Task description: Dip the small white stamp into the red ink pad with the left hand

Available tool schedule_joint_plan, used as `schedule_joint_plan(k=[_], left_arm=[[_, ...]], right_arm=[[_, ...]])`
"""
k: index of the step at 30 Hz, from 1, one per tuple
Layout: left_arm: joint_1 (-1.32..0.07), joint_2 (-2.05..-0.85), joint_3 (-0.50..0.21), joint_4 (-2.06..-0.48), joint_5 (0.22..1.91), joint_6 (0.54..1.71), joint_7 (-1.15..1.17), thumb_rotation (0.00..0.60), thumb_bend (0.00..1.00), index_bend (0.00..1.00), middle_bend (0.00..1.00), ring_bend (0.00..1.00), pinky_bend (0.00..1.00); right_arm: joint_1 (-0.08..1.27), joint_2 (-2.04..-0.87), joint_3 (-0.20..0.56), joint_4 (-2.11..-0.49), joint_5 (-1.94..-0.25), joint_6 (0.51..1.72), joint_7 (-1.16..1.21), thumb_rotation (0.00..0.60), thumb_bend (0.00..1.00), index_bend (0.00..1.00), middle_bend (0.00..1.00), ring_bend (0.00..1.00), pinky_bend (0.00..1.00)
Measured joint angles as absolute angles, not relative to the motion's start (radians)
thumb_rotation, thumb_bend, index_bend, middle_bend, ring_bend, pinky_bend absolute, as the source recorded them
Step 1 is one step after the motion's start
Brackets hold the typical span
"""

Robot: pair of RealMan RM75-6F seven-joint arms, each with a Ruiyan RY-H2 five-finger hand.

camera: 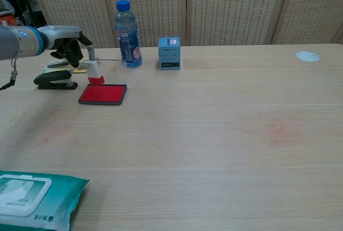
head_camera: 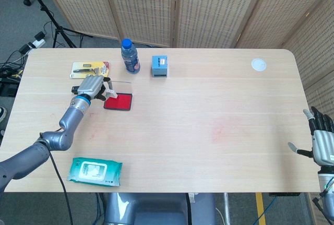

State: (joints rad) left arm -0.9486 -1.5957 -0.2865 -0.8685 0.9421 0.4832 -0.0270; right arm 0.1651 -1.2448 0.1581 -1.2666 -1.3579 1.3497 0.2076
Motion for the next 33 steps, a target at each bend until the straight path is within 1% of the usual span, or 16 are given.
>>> schedule_joint_plan(k=[5,15,23,27,33], left_arm=[[-0.949,-1.622,-0.279,-0.853,0.944,0.490,-0.031,0.600,0.42,0.63,1.00,1.00,0.96],[-0.923,-1.684,-0.264,-0.812,0.994,0.554,-0.067,0.600,0.42,0.63,1.00,1.00,0.96],[-0.912,-1.746,-0.259,-0.751,1.065,0.631,-0.123,0.600,0.42,0.63,1.00,1.00,0.96],[-0.915,-1.775,-0.256,-0.704,1.082,0.628,-0.141,0.600,0.42,0.63,1.00,1.00,0.96],[-0.927,-1.802,-0.260,-0.656,1.081,0.584,-0.152,0.600,0.42,0.63,1.00,1.00,0.96]], right_arm=[[0.168,-1.247,0.159,-1.263,-1.356,1.344,0.207,0.600,0.05,0.00,0.00,0.00,0.00],[0.172,-1.249,0.159,-1.256,-1.353,1.334,0.213,0.600,0.05,0.00,0.00,0.00,0.00],[0.174,-1.250,0.158,-1.250,-1.351,1.325,0.218,0.600,0.05,0.00,0.00,0.00,0.00],[0.174,-1.251,0.158,-1.249,-1.350,1.323,0.220,0.600,0.05,0.00,0.00,0.00,0.00],[0.174,-1.251,0.159,-1.244,-1.347,1.321,0.222,0.600,0.05,0.00,0.00,0.00,0.00]])
